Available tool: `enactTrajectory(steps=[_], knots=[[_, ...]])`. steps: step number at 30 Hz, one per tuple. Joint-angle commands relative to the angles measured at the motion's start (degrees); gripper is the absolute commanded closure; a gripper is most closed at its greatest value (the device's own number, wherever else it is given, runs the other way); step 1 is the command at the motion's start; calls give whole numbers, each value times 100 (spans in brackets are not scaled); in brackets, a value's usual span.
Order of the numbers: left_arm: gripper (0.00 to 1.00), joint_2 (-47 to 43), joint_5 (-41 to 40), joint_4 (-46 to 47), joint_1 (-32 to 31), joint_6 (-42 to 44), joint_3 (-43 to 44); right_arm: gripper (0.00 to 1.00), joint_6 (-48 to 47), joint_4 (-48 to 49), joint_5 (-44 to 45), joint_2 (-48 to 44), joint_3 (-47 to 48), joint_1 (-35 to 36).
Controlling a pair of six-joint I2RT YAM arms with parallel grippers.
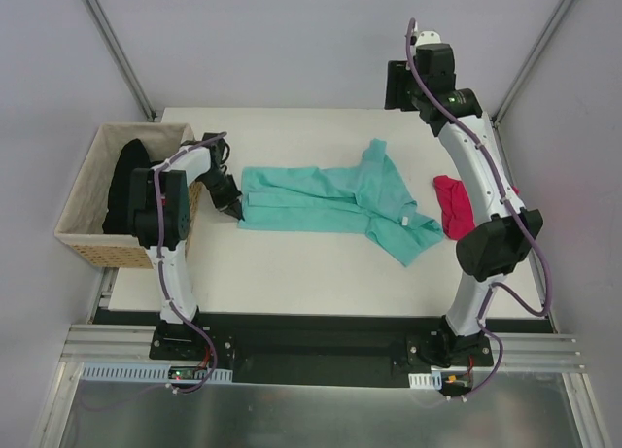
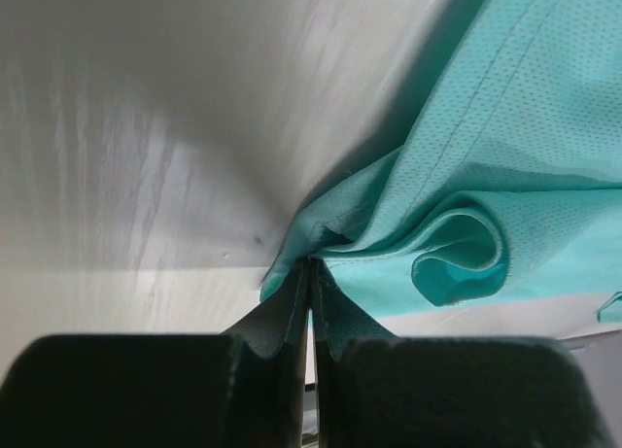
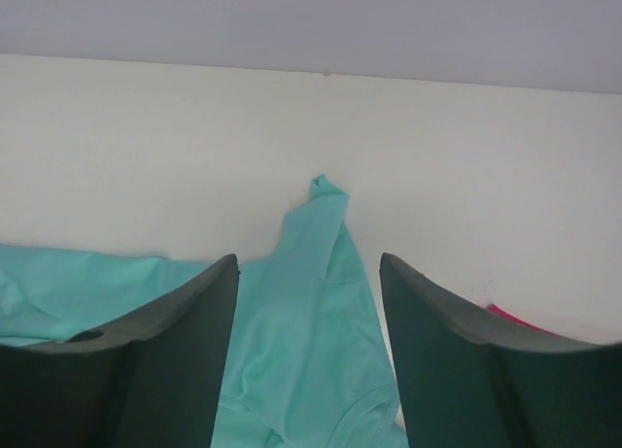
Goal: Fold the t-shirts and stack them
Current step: Fold the other side of the tshirt into a rectangle
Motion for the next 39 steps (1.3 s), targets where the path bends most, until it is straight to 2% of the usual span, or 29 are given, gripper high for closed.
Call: enactTrajectory(steps=[1,3,4,7,23,24,25,32,39], knots=[[100,-559,-398,-212,11,-87,-383,42,268,105,-220,239,-91,4],[100,-735,-442,-212,11,-105,-568,47,347,113,-282,345,-302,-22],[100,-788,-468,-212,11,-122,-630,53,391,113,-334,450,-381,-40],[100,-990,-539,-212,11,-158,-832,56,593,192,-545,678,-627,-128],[100,-1237,-600,-370,11,-202,-789,57,1191,403,-1178,1795,-857,-506],[100,-1228,-609,-397,11,-193,-762,61,1200,412,-1213,1891,-848,-515],[100,-1210,-609,-406,11,-202,-710,74,1209,404,-1344,1944,-822,-524],[100,-1043,-574,-493,11,-237,-490,97,1402,377,-1548,2384,-707,-533],[100,-955,-600,-590,11,-246,-314,99,1569,430,-1767,2674,-567,-559]])
